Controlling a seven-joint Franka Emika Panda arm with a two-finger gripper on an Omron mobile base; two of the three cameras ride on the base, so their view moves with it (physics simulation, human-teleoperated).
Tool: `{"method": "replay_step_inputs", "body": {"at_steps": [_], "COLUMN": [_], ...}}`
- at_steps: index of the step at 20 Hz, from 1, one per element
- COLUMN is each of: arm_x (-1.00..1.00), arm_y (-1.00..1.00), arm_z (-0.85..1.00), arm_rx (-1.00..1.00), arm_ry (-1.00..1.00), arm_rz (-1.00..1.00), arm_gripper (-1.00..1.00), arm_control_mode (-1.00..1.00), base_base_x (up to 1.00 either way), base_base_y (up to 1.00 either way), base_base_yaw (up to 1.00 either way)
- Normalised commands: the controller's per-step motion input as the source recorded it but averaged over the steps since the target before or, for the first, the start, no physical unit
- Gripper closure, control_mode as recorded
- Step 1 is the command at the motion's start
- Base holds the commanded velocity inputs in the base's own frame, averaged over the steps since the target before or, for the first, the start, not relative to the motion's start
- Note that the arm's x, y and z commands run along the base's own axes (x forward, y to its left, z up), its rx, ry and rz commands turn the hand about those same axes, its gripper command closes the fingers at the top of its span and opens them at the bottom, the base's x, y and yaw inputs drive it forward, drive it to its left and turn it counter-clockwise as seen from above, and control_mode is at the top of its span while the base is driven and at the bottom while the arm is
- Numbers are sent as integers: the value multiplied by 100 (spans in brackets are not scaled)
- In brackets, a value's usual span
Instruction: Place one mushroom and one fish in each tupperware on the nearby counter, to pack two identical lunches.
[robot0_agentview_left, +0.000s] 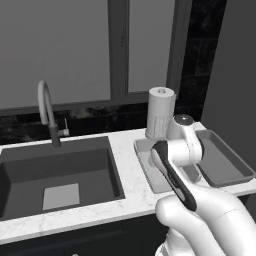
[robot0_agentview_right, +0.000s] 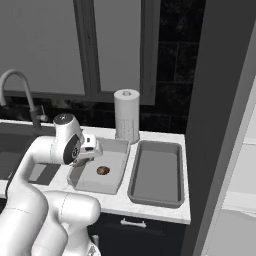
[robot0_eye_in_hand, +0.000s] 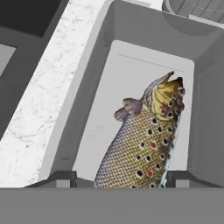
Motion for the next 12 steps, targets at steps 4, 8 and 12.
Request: {"method": "replay_step_inputs", "body": {"at_steps": [4, 8, 12], "arm_x": [49, 42, 38], "arm_y": [-5, 0, 0], "arm_z": [-31, -46, -50], "arm_rx": [0, 0, 0], "arm_ry": [4, 3, 3], "arm_rz": [0, 0, 0], "arm_gripper": [100, 100, 100], "arm_control_mode": [-100, -100, -100], "base_base_x": [0, 0, 0], "base_base_y": [0, 0, 0], "base_base_yaw": [0, 0, 0]}}
